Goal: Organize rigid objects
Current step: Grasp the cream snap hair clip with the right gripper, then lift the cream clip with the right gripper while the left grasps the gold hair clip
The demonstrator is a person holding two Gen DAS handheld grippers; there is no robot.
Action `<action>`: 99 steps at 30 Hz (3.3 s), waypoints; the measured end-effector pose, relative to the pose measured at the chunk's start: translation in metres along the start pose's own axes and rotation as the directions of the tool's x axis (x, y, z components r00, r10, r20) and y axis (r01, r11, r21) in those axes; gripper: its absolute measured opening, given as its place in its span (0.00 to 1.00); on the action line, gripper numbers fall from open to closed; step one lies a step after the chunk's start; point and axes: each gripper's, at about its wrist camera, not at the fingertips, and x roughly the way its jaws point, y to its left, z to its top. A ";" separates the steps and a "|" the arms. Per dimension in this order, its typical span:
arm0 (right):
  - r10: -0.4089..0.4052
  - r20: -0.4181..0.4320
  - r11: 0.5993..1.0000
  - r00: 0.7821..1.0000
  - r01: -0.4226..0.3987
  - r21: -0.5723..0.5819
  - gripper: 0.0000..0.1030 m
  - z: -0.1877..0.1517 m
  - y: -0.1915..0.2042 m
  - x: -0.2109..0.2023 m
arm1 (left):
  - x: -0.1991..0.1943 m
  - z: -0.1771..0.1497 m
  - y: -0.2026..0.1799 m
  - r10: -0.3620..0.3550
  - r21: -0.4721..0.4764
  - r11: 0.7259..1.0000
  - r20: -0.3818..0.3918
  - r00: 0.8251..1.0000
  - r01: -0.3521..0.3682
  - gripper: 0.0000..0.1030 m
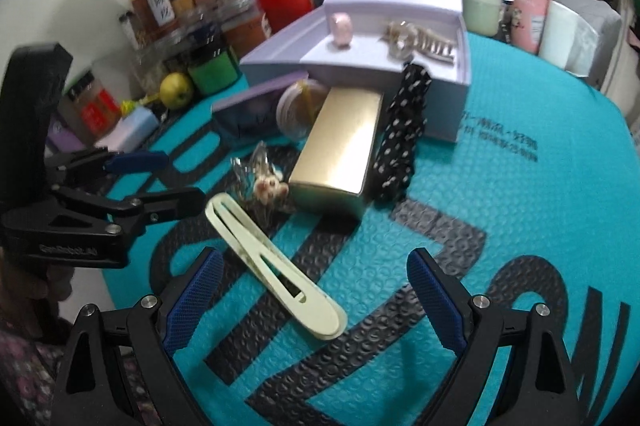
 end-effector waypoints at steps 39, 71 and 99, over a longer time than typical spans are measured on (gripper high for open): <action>-0.119 -0.080 0.990 0.990 0.124 0.069 0.24 -0.034 -0.037 -0.018 | 0.039 0.022 -0.042 -0.082 0.195 0.978 0.029 0.996 0.075 0.79; -0.128 -0.021 0.988 0.992 0.130 0.089 0.21 -0.029 -0.040 -0.012 | 0.028 0.018 -0.026 -0.157 0.091 0.984 0.027 0.987 0.154 0.47; -0.057 0.039 0.996 0.998 0.054 0.076 0.21 -0.027 -0.011 -0.031 | -0.012 0.006 -0.017 -0.137 0.004 0.990 0.111 0.984 0.138 0.47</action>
